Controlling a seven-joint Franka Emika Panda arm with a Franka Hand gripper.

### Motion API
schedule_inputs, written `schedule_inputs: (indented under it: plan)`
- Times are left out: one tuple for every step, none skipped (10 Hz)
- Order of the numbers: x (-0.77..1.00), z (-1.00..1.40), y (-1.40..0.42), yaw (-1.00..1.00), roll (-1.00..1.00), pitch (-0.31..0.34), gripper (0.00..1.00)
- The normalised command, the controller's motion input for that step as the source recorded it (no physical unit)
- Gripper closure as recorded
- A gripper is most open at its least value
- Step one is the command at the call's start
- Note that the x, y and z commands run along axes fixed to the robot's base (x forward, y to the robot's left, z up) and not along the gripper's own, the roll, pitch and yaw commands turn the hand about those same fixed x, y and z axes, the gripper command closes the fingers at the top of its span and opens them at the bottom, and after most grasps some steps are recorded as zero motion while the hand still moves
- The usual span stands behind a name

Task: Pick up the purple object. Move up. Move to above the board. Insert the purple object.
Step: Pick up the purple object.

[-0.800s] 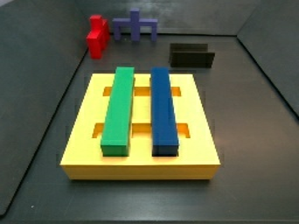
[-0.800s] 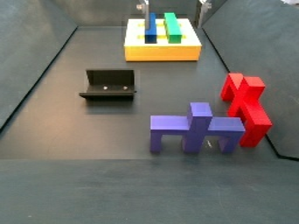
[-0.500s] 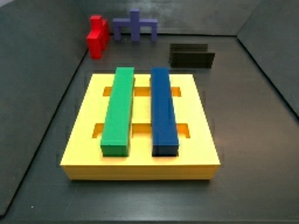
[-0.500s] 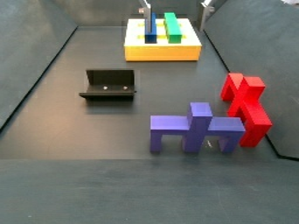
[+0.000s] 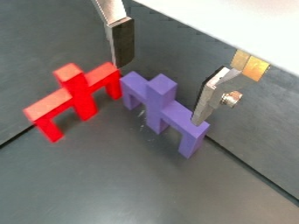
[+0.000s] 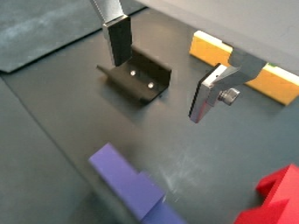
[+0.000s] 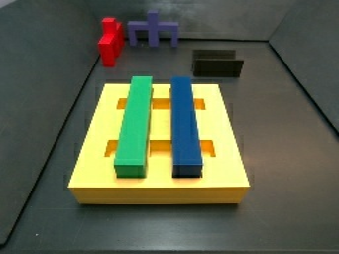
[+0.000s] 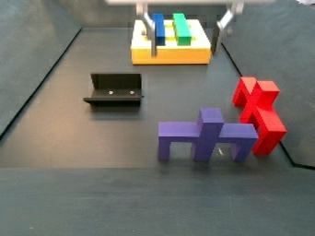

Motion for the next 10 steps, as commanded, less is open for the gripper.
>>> schedule_inputs:
  plan:
    - [0.00,-0.59,0.76,-0.18,-0.09,0.000,0.00]
    - [-0.08,-0.57,0.63,-0.11,-0.06,0.000,0.00]
    - [0.00,-0.44,0.18,-0.09,0.00,0.000,0.00]
    - [-0.06,-0.41,0.23,-0.11,0.00,0.000,0.00]
    - [-0.06,-0.40,0.18,-0.07,0.00,0.000,0.00]
    - [-0.25,-0.30,0.09,-0.17,0.00,0.000,0.00]
    - [-0.38,-0.03,0.28,-0.17,-0.05,0.000,0.00]
    - [-0.33,0.00,0.24,-0.11,-0.13,-0.026,0.00]
    - [-0.17,-0.06,0.12,-0.05,-0.08,-0.049,0.00]
    - [-0.02,-0.23,0.00,0.00,-0.03,-0.067,0.00]
